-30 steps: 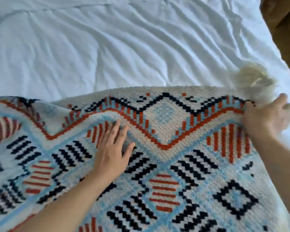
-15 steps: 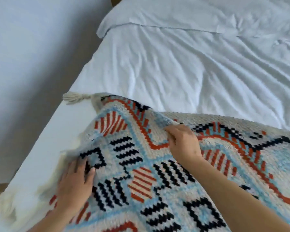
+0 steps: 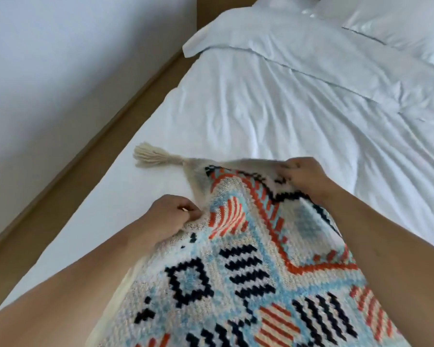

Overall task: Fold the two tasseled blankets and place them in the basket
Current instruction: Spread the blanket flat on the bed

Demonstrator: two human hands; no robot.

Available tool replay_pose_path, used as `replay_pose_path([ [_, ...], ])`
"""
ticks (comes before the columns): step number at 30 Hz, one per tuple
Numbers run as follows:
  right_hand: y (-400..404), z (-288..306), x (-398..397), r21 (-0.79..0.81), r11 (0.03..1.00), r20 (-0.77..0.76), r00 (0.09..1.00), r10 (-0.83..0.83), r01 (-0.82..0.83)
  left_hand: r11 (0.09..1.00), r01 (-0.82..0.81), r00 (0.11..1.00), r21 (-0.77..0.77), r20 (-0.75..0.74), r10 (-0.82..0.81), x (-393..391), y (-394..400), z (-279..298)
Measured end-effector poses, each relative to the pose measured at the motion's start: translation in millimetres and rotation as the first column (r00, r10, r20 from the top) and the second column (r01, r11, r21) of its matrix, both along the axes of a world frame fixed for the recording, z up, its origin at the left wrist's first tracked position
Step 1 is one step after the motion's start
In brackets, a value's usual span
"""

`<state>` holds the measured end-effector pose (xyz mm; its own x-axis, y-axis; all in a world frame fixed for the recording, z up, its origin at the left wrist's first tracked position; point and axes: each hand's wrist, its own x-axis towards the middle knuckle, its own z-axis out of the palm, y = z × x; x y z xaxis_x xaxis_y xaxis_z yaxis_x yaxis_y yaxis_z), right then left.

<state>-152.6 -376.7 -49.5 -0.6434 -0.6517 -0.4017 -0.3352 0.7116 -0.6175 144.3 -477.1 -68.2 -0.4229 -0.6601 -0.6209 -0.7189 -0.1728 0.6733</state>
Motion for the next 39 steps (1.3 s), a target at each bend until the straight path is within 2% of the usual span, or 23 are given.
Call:
replay_pose_path([
  [1, -9, 5, -7, -0.193, 0.957, -0.108, 0.964, -0.242, 0.219, 0.993, -0.070, 0.997, -0.098, -0.018, 0.068, -1, -8, -3],
  [2, -17, 10, -12, -0.308, 0.890, -0.200, 0.892, -0.405, 0.335, 0.962, -0.196, 0.980, -0.190, -0.070, 0.185, -1, -15, -5],
  [3, -21, 11, -17, -0.315, 0.879, -0.286, 0.847, -0.448, 0.358, 0.903, -0.322, 0.946, -0.285, -0.134, 0.295, -1, -20, -5],
  [4, -22, 9, -19, -0.226, 0.920, -0.378, 0.842, -0.385, 0.319, 0.842, -0.391, 0.920, -0.372, -0.176, 0.349, -1, -23, -3],
  [5, -20, 3, -17, -0.060, 0.967, -0.445, 0.860, -0.249, 0.248, 0.816, -0.399, 0.917, -0.419, -0.185, 0.354, -1, -24, -2],
  [6, -15, -2, -9, 0.071, 0.982, -0.485, 0.866, -0.120, 0.176, 0.826, -0.375, 0.927, -0.421, -0.178, 0.330, 1, -21, -1],
  [7, -10, -7, 2, 0.118, 0.985, -0.508, 0.860, -0.052, 0.129, 0.863, -0.334, 0.942, -0.379, -0.164, 0.293, 5, -16, -3],
  [9, -7, -10, 33, 0.025, 0.999, -0.562, 0.827, -0.012, 0.031, 0.931, -0.201, 0.979, -0.303, -0.051, 0.195, 23, -1, -9],
  [11, -19, -12, 63, -0.070, 0.990, -0.558, 0.828, 0.061, -0.121, 0.944, -0.016, 0.992, -0.329, 0.110, 0.056, 55, 16, -20],
  [14, -73, -17, 107, 0.045, 0.948, -0.444, 0.844, 0.301, -0.314, 0.943, 0.150, 0.973, -0.297, 0.212, -0.088, 105, 42, -28],
  [16, -108, -27, 131, 0.201, 0.923, -0.408, 0.829, 0.383, -0.328, 0.959, 0.234, 0.953, -0.162, 0.232, -0.193, 136, 56, -26],
  [20, -138, -48, 136, 0.435, 0.875, -0.271, 0.895, 0.353, -0.214, 0.920, 0.367, 0.871, 0.136, 0.297, -0.391, 187, 62, -32],
  [21, -140, -47, 134, 0.487, 0.845, -0.253, 0.890, 0.380, -0.222, 0.909, 0.379, 0.856, 0.171, 0.309, -0.415, 197, 62, -36],
  [23, -148, -37, 132, 0.554, 0.804, -0.354, 0.813, 0.462, -0.216, 0.912, 0.365, 0.862, 0.187, 0.303, -0.407, 211, 59, -43],
  [24, -153, -29, 133, 0.525, 0.824, -0.430, 0.769, 0.473, -0.213, 0.923, 0.335, 0.880, 0.189, 0.286, -0.378, 216, 57, -45],
  [25, -161, -20, 135, 0.430, 0.870, -0.478, 0.757, 0.445, -0.240, 0.935, 0.295, 0.899, 0.195, 0.274, -0.341, 221, 53, -48],
  [27, -182, 4, 139, 0.076, 0.961, -0.413, 0.869, 0.272, -0.264, 0.954, 0.241, 0.920, 0.180, 0.271, -0.284, 228, 46, -53],
  [28, -195, 16, 141, -0.114, 0.969, -0.364, 0.917, 0.164, -0.219, 0.959, 0.234, 0.920, 0.161, 0.283, -0.272, 232, 43, -54],
  [29, -206, 27, 143, -0.239, 0.958, -0.313, 0.946, 0.080, -0.160, 0.962, 0.233, 0.920, 0.140, 0.290, -0.265, 234, 41, -54],
  [30, -214, 35, 145, -0.289, 0.949, -0.262, 0.964, 0.045, -0.123, 0.967, 0.219, 0.925, 0.127, 0.289, -0.247, 234, 41, -53],
  [34, -192, 28, 169, -0.186, 0.975, -0.132, 0.987, 0.095, -0.118, 0.982, 0.125, 0.957, 0.141, 0.246, -0.157, 239, 56, -46],
  [36, -150, 14, 191, -0.141, 0.980, -0.205, 0.973, 0.110, -0.140, 0.983, 0.123, 0.962, 0.133, 0.229, -0.152, 245, 67, -43],
  [39, -85, -6, 239, 0.010, 0.972, -0.311, 0.923, 0.227, -0.236, 0.979, 0.107, 0.970, 0.172, 0.198, -0.141, 260, 83, -34],
])
